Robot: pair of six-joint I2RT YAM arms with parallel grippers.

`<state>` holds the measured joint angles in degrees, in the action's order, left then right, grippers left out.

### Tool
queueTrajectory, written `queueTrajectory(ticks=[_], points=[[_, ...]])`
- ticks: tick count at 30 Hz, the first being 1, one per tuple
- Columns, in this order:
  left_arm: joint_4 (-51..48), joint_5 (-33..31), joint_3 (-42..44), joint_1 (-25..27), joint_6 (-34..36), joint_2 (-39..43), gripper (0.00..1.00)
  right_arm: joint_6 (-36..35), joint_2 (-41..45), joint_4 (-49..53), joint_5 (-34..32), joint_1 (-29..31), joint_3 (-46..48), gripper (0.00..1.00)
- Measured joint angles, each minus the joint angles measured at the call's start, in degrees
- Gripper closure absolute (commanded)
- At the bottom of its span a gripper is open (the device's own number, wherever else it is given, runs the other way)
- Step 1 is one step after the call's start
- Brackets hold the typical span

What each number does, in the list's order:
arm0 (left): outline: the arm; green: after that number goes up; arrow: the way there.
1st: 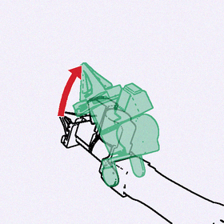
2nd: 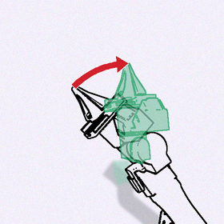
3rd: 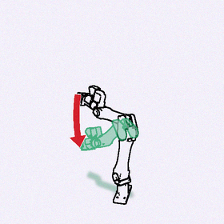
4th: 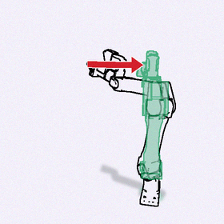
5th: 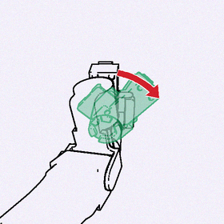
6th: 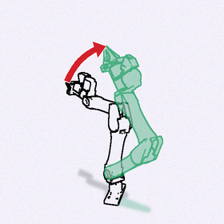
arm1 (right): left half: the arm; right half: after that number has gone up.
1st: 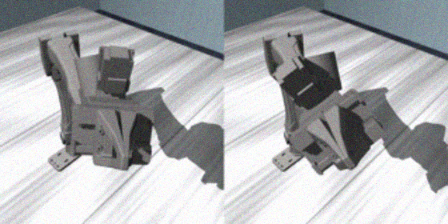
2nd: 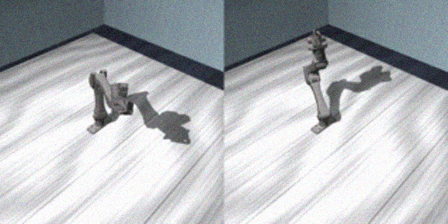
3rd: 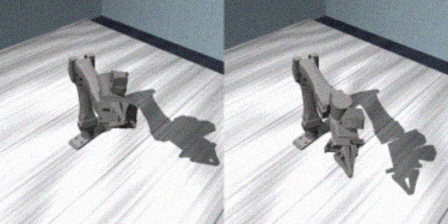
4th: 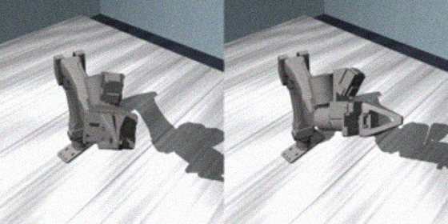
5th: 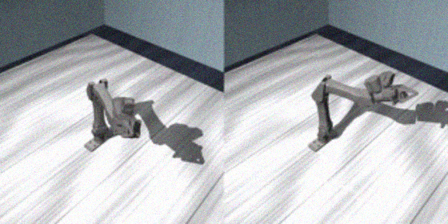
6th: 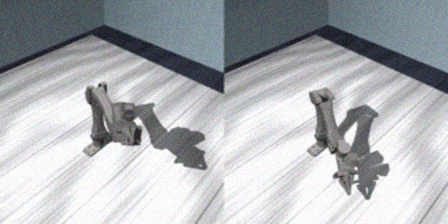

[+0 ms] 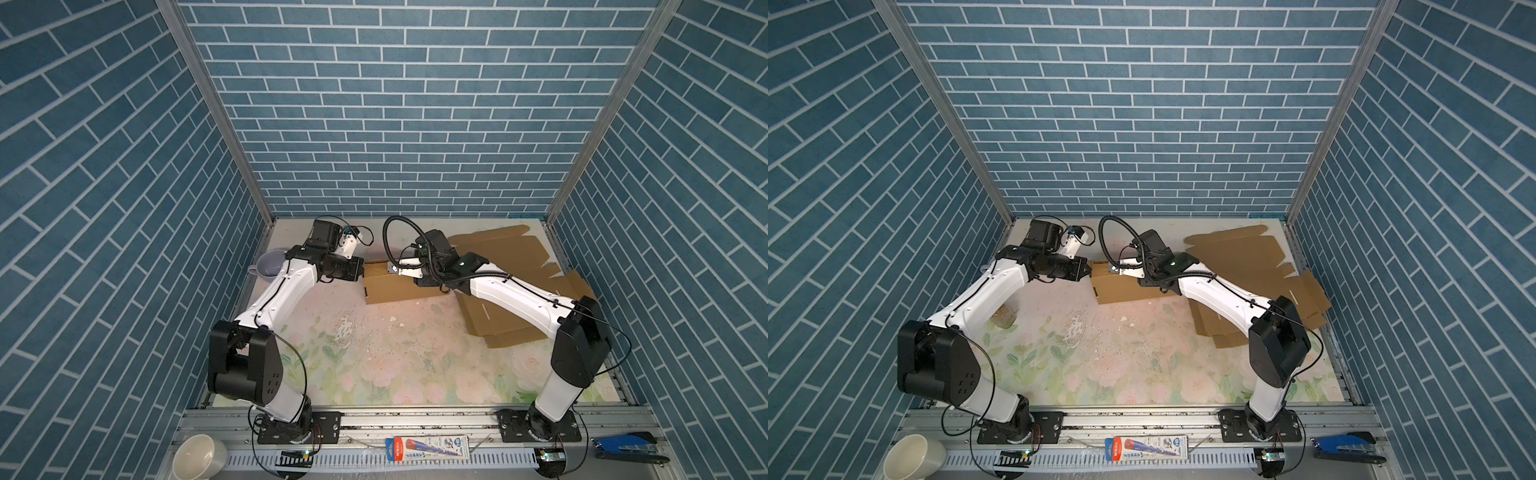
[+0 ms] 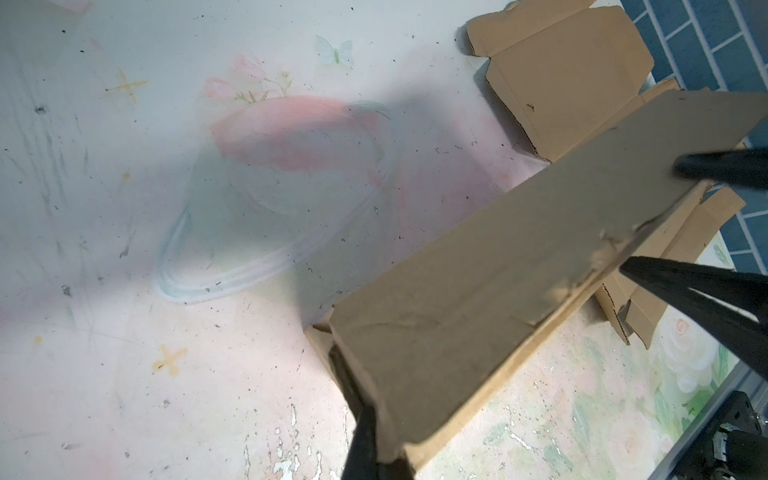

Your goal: Fold the paper box

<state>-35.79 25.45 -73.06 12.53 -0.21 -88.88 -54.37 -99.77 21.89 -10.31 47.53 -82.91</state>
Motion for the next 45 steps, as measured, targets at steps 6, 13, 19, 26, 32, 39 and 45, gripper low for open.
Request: queueTrajectory(ticks=[6,13,19,26,32,39,45], points=[[-0.5,0.5,-0.1,0.1,0.0,0.0,0.92,0.1,0.0,-4.1,-1.0,0.1,2.7,0.72],[-4.2,2.0,-0.1,0.2,-0.2,0.7,0.7,0.4,0.0,-7.2,-1.7,0.1,4.6,0.75],[-7.1,4.2,-0.3,0.1,-1.0,3.8,0.52,0.6,0.0,-8.1,-1.7,0.1,5.2,0.75],[-0.7,8.7,0.0,-3.7,-9.4,8.6,0.47,1.9,0.0,-9.1,-1.8,0.1,5.9,0.75],[6.8,9.5,1.9,-3.9,-16.6,4.0,0.4,2.9,0.0,-9.4,-1.8,0.1,6.0,0.75],[8.9,9.4,7.0,-3.6,-18.0,1.8,0.55,3.6,0.0,-9.5,-1.8,0.1,6.0,0.75],[16.5,13.7,11.6,-3.7,-19.8,1.5,0.69,6.6,0.0,-8.0,-1.0,-0.1,5.7,0.67]])
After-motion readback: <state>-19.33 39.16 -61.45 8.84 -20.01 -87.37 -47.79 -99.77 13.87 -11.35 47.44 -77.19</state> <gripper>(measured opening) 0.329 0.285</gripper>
